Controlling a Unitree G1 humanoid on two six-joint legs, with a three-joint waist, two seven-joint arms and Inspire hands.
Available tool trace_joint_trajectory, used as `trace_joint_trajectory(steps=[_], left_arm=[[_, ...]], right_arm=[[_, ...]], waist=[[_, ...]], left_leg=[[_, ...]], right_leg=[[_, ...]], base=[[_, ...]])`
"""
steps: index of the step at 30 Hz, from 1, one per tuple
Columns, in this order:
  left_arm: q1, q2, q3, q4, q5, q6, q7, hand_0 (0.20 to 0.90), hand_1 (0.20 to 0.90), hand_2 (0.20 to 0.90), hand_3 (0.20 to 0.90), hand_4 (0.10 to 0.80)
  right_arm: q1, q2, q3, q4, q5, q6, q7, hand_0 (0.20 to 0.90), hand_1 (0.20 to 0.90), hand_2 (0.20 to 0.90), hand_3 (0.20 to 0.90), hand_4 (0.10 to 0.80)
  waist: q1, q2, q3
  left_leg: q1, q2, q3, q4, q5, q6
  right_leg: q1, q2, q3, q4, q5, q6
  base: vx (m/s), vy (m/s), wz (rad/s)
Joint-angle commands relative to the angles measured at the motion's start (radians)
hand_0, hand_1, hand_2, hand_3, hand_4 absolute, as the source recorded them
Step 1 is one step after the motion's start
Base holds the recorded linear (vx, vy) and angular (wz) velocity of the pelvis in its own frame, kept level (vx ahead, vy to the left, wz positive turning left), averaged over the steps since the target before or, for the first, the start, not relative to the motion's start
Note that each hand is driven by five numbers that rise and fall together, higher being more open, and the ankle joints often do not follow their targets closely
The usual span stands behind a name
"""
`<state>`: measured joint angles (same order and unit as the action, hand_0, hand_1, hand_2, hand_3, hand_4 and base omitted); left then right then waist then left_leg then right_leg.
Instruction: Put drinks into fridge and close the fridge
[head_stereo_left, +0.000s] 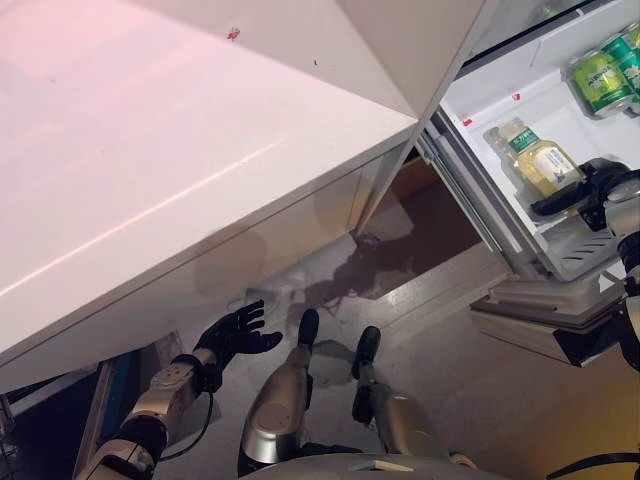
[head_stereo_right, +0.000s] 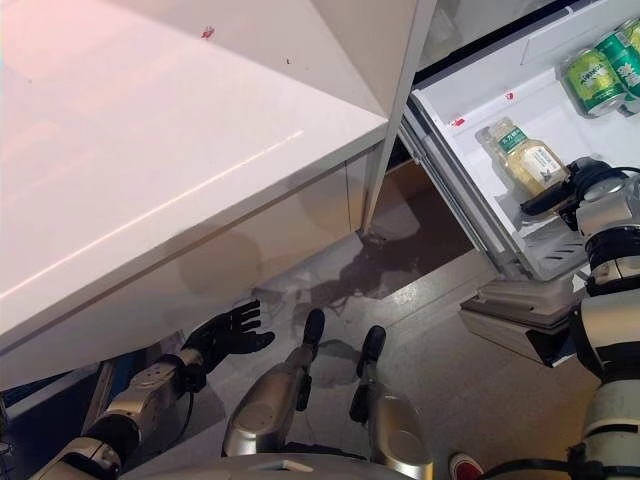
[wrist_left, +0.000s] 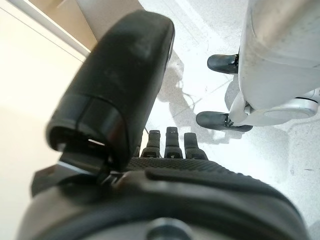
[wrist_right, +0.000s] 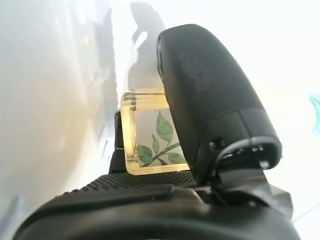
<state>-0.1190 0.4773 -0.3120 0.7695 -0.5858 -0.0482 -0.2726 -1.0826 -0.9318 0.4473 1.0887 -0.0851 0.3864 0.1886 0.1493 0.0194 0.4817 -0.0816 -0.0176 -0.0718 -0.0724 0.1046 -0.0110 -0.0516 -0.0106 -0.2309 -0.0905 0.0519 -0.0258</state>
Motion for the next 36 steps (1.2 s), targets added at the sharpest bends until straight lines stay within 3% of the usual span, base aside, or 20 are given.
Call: trace_joint_trajectory(steps=[1,10,17,22,26,31,36], left_arm=[[0.038,-0.004,-0.012,-0.002,0.037,-0.03,-0.018,0.9,0.9,0.9,0.9,0.8],[0.049,-0.013,-0.002,0.015,0.084,-0.021,-0.011,0.9,0.9,0.9,0.9,0.8],[0.07,-0.031,0.016,0.035,0.125,-0.023,-0.005,0.9,0.9,0.9,0.9,0.8],[0.089,-0.05,0.027,0.078,0.164,-0.022,0.0,0.9,0.9,0.9,0.9,0.8],[0.104,-0.076,0.037,0.133,0.188,-0.022,0.01,0.9,0.9,0.9,0.9,0.8],[0.125,-0.112,0.049,0.216,0.223,-0.012,0.021,0.9,0.9,0.9,0.9,0.8],[0.135,-0.136,0.045,0.289,0.265,0.002,0.016,0.9,0.9,0.9,0.9,0.8]], right_arm=[[-0.103,-0.123,0.109,-0.05,-0.025,-0.005,-0.047,0.9,0.9,0.9,0.9,0.8],[-0.106,-0.136,0.065,-0.178,0.191,-0.058,-0.171,0.9,0.9,0.9,0.9,0.8],[0.016,-0.173,-0.078,-0.372,0.344,-0.132,-0.208,0.9,0.9,0.9,0.9,0.8],[0.11,-0.198,-0.186,-0.459,0.419,-0.227,-0.242,0.9,0.9,0.9,0.9,0.8],[0.184,-0.189,-0.31,-0.536,0.543,-0.346,-0.364,0.9,0.9,0.9,0.9,0.8],[0.351,-0.077,-0.543,-0.603,0.739,-0.545,-0.555,0.9,0.9,0.9,0.9,0.8],[0.466,0.074,-0.682,-0.65,0.782,-0.653,-0.693,0.9,0.9,0.9,0.9,0.8]], waist=[[-0.012,0.015,-0.039],[-0.03,0.002,-0.059],[-0.067,-0.027,-0.103],[-0.092,-0.05,-0.162],[-0.112,-0.064,-0.226],[-0.124,-0.063,-0.31],[-0.123,-0.055,-0.349]], left_leg=[[-0.103,0.013,0.058,0.108,-0.061,0.006],[-0.076,0.018,0.072,0.102,-0.07,0.001],[-0.017,0.022,0.095,0.069,-0.08,-0.001],[0.027,0.022,0.114,0.052,-0.088,0.001],[0.067,0.02,0.129,0.053,-0.108,0.004],[0.118,0.014,0.14,0.066,-0.141,0.01],[0.152,0.004,0.136,0.125,-0.188,0.02]], right_leg=[[-0.11,-0.031,0.014,0.188,-0.058,0.034],[-0.091,-0.026,0.019,0.19,-0.07,0.03],[-0.055,-0.018,0.04,0.174,-0.072,0.037],[-0.017,-0.014,0.055,0.156,-0.071,0.043],[0.024,-0.014,0.074,0.136,-0.072,0.05],[0.077,-0.019,0.093,0.114,-0.075,0.061],[0.121,-0.032,0.1,0.141,-0.105,0.057]], base=[[0.0,0.0,0.0],[0.012,0.001,-0.03],[0.004,0.027,-0.1],[0.008,0.022,-0.01],[0.051,0.046,-0.11],[0.119,0.049,-0.2],[0.177,0.019,-0.19]])
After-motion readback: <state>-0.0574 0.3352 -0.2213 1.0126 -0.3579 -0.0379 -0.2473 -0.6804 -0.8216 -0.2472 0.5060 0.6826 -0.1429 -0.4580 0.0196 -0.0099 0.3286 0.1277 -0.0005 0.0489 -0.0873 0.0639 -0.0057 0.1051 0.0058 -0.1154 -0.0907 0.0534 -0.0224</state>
